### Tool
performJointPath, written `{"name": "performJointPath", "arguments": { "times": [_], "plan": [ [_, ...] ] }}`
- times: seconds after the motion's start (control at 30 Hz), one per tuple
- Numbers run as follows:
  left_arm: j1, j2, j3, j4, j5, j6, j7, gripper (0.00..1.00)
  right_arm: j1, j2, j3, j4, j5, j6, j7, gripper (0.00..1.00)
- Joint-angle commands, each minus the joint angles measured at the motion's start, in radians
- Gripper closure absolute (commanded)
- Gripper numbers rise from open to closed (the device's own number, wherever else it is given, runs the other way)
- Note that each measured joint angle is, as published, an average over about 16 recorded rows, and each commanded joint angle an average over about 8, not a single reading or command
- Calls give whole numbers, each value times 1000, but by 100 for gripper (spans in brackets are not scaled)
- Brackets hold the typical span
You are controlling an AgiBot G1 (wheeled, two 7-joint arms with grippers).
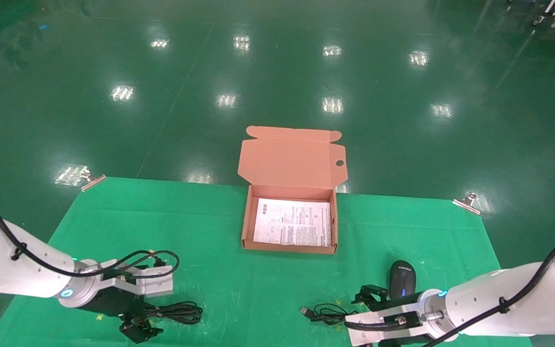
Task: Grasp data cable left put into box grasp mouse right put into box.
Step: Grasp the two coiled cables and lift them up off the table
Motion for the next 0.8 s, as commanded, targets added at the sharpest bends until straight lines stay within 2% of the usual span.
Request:
{"name": "performJointPath", "arguments": {
  "times": [0.03, 0.2, 0.23, 0.27, 0.3, 0.47, 0.5, 0.53, 0.57, 0.8],
  "plan": [
    [-5, 13, -6, 48, -14, -5, 22, 0, 1, -7, 1, -27, 4, 8, -10, 0],
    [-18, 39, -10, 130, -23, -19, 77, 0, -1, -26, 5, -75, -4, 49, -19, 0],
    [-21, 44, -10, 143, -25, -22, 86, 5, -2, -29, 6, -82, -6, 57, -21, 0],
    [-23, 47, -11, 156, -25, -26, 96, 18, -2, -32, 7, -88, -7, 66, -23, 0],
    [-25, 51, -11, 168, -25, -30, 105, 30, -3, -34, 8, -93, -8, 75, -25, 10],
    [-31, 63, -11, 212, -25, -47, 140, 93, -7, -41, 13, -108, -9, 106, -37, 73],
    [-32, 64, -12, 219, -25, -50, 144, 100, -8, -41, 14, -110, -9, 110, -39, 85],
    [-32, 65, -13, 224, -27, -51, 147, 100, -9, -42, 14, -112, -8, 113, -41, 97],
    [-32, 66, -13, 228, -29, -52, 150, 100, -10, -42, 15, -113, -8, 115, -41, 100],
    [-32, 67, -15, 232, -32, -52, 151, 100, -11, -42, 16, -115, -7, 117, -42, 100]
  ]
}}
